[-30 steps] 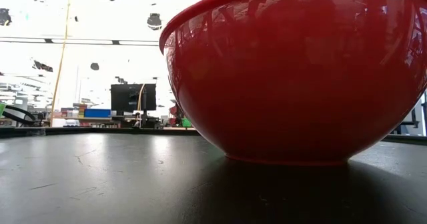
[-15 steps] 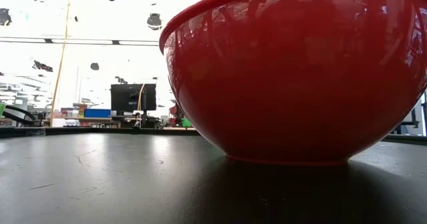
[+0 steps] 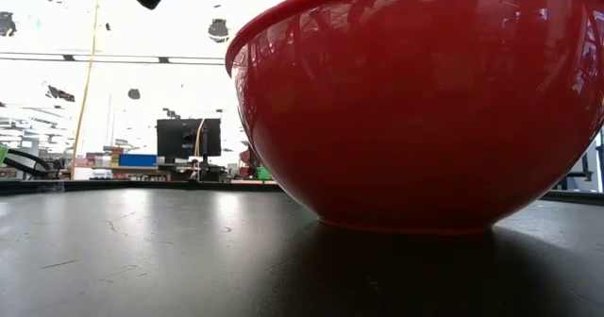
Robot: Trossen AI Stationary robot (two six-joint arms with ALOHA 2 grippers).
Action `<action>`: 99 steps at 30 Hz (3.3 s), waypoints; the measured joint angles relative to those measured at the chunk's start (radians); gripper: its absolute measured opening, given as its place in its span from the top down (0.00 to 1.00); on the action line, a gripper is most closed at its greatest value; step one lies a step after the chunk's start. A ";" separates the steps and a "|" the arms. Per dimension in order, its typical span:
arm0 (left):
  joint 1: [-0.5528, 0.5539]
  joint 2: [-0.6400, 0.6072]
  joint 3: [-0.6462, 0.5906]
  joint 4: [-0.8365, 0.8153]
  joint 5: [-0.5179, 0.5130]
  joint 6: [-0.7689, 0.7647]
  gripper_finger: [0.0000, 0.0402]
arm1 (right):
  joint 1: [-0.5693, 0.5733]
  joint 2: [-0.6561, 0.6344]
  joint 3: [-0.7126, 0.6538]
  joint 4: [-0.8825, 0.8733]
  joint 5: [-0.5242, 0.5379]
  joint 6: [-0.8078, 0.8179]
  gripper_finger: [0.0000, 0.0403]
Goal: Nest bowls inside each other
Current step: Stack the green bowl on top of the orange patterned bowl
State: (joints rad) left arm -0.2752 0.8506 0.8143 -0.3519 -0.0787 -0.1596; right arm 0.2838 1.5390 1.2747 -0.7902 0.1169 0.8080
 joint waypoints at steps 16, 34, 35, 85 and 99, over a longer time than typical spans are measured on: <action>-0.097 0.155 0.000 -0.483 0.238 -0.297 0.71 | 0.364 0.006 0.000 0.100 0.402 0.031 0.67; -0.189 0.575 0.000 -0.317 0.249 -0.172 0.71 | 0.628 0.109 -0.001 -0.449 0.950 0.700 0.67; -0.188 0.586 0.000 -0.314 0.250 -0.170 0.71 | 0.622 0.108 -0.001 -0.513 0.957 0.744 0.67; 0.149 0.905 0.757 -0.173 0.208 0.203 1.00 | -0.913 -0.439 -0.933 0.928 0.011 -0.405 0.88; 0.219 1.207 1.008 -0.286 0.327 0.251 1.00 | -0.912 -0.439 -0.960 0.964 0.011 -0.458 0.88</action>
State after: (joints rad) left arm -0.0565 2.0580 1.8221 -0.6381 0.2481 0.0910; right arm -0.6283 1.0996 0.3145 0.1733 0.1276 0.3501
